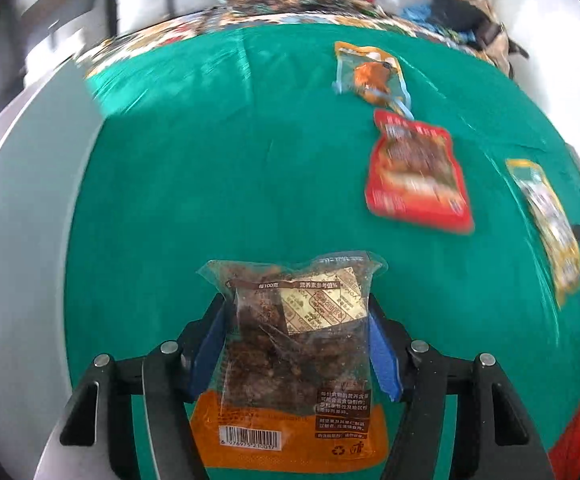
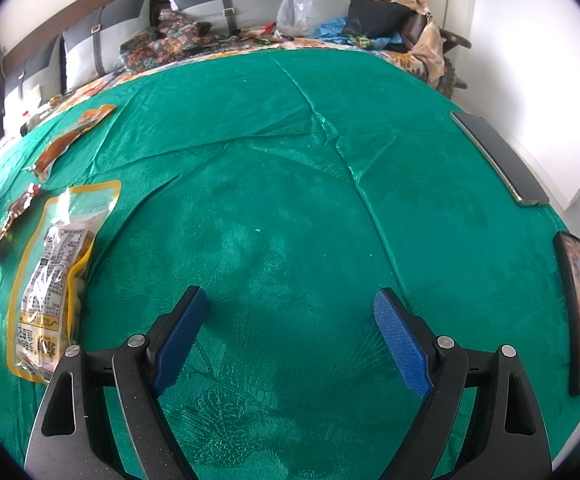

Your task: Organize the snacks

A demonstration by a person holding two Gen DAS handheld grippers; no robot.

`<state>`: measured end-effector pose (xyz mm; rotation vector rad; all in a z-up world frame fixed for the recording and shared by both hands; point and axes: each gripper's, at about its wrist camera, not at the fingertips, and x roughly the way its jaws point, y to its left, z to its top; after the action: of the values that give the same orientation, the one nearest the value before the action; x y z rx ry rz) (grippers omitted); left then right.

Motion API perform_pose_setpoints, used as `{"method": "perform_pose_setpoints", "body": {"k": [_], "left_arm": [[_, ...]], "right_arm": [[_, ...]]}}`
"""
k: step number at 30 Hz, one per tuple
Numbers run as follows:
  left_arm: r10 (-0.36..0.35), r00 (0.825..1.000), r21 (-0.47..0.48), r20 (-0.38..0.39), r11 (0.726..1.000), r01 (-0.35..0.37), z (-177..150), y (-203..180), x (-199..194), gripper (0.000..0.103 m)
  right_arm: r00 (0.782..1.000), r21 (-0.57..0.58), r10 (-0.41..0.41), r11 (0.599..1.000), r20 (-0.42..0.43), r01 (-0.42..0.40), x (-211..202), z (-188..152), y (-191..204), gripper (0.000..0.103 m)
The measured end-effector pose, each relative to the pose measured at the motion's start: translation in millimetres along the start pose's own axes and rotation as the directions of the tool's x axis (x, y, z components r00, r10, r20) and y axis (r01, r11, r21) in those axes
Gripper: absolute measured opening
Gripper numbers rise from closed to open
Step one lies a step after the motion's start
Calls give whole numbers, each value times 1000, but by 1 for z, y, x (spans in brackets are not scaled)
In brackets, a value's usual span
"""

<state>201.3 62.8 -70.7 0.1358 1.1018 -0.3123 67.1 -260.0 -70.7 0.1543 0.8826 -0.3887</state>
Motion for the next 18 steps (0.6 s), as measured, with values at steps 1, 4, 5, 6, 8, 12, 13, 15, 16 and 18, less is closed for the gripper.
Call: {"method": "perform_pose_setpoints", "body": {"k": [1,4,5,6,8,12,13,15,16,18], "left_arm": [[-5,1000,-20,8,1000,5,-15,1,-8,63],[-36,999,-98,35,994,39,-48,6,-26,63],[-57,997,-130,47,990,62,-60,10,-33,63],[-70,996,-155,58,985,79,-66,12,-38,63],[-90,992,-200,84,974,105,-80,14,-49,63],[-116,985,-250,125,957,144,-94,14,-63,63],[-122,983,-256,135,955,153,-96,15,-67,63],[-126,980,-254,151,954,162,-98,13,-75,63],[-126,979,-247,158,955,163,-98,13,-80,64],[-120,977,-244,174,956,161,-105,14,-93,64]], "right_arm": [[1000,0,0,1000,0,0,0,0,0,88],[1000,-1,4,1000,-2,-4,1,1,1,91],[1000,-10,12,1000,-4,-12,3,2,3,91],[999,-45,33,998,-22,-34,4,5,6,90],[995,-57,57,996,-80,-62,-1,20,14,86],[963,2,271,963,10,-271,-47,44,60,89],[957,-29,289,957,-39,-290,-45,46,86,89],[954,-87,242,962,-177,-260,-24,44,126,89],[954,-122,193,967,-231,-225,-11,40,145,89],[962,-174,105,973,-251,-151,5,32,168,90]]}}
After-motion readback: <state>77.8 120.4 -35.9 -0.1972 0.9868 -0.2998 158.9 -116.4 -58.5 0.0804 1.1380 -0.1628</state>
